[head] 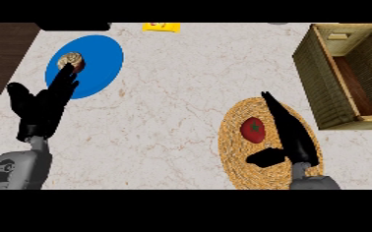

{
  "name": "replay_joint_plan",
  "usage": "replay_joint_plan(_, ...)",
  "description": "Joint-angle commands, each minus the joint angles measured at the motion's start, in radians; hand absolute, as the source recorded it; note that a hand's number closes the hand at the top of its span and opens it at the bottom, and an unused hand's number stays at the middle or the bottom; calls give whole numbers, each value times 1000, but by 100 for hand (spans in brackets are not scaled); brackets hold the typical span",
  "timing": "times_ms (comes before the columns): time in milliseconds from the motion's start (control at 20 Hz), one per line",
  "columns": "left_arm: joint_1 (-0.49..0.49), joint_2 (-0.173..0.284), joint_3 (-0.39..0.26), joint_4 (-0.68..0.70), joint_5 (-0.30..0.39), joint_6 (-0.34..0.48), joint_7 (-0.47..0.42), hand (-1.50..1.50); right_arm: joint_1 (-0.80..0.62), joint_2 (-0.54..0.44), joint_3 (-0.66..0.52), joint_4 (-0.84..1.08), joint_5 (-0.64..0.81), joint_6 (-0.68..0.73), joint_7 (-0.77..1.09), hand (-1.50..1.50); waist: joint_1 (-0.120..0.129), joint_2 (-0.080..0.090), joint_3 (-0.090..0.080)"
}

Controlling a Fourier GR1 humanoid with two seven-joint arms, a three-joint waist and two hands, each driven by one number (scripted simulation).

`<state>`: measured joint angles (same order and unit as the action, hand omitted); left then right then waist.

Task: Pick the tomato from the placemat and place it in the basket

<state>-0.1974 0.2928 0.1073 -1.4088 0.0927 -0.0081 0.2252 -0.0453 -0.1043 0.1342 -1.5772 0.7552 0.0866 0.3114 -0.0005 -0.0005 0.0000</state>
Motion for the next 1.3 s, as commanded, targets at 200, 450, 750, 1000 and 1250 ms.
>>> replay_joint_plan(200,-25,12,62,41,18,-60,-17,0,-34,27,7,119,90,-72,-7,-150,1,1,0)
replay_joint_plan(450,-2,-26,38,-7,-20,-19,20,0,-88,8,17,123,109,8,36,150,2,0,0)
replay_joint_plan(750,-12,-44,32,31,-58,-23,-30,0,-73,28,49,237,169,-71,-54,150,0,1,0)
replay_joint_plan(1000,-7,-19,52,-27,-29,-60,32,0,-131,55,58,301,201,-62,-32,150,3,0,0)
replay_joint_plan(1250,-42,-26,25,-14,-29,-67,8,0,-466,103,-207,389,204,-198,497,150,72,27,-4)
